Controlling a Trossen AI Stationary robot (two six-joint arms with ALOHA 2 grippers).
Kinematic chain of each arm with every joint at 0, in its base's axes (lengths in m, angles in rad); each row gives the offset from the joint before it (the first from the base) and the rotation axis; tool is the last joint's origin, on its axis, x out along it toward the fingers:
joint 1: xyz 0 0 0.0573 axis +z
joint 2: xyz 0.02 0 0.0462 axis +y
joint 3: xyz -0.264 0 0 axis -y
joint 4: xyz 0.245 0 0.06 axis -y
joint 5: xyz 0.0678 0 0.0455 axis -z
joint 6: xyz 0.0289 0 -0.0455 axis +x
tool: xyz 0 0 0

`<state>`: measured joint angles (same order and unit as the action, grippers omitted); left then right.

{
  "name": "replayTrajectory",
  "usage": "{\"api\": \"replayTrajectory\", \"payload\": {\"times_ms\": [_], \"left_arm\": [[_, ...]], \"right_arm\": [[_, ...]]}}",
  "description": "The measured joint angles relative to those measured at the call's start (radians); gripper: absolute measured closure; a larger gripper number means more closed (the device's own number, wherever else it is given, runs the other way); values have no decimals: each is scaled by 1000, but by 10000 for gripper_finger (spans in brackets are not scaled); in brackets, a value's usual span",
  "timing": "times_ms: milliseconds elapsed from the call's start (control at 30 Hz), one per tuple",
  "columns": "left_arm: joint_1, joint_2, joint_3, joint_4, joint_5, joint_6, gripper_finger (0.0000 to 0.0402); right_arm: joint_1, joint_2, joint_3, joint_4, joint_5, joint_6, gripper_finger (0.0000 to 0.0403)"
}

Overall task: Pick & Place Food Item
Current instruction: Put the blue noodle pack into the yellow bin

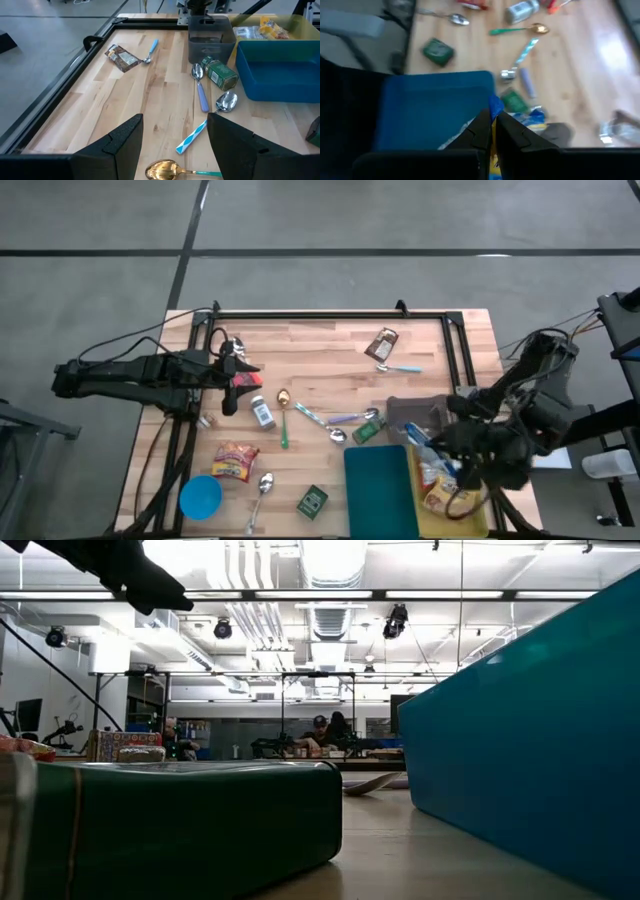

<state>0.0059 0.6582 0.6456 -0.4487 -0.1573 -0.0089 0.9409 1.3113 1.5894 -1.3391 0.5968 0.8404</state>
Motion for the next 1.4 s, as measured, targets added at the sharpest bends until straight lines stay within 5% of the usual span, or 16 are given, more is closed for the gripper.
{"api": "replayTrajectory", "payload": {"times_ms": [367,600,1100,1400], "left_arm": [[0,0,1,0,0,0,180],[0,0,1,-3,0,0,180],[0,0,1,-21,0,0,180],[0,0,1,-21,0,0,180]], "right_arm": [[152,52,8,-49,-156,407,390],[202,140,-4,-232,-210,670,390],[202,155,-201,-233,-392,761,390],[202,154,-295,-224,-412,845,390]]}}
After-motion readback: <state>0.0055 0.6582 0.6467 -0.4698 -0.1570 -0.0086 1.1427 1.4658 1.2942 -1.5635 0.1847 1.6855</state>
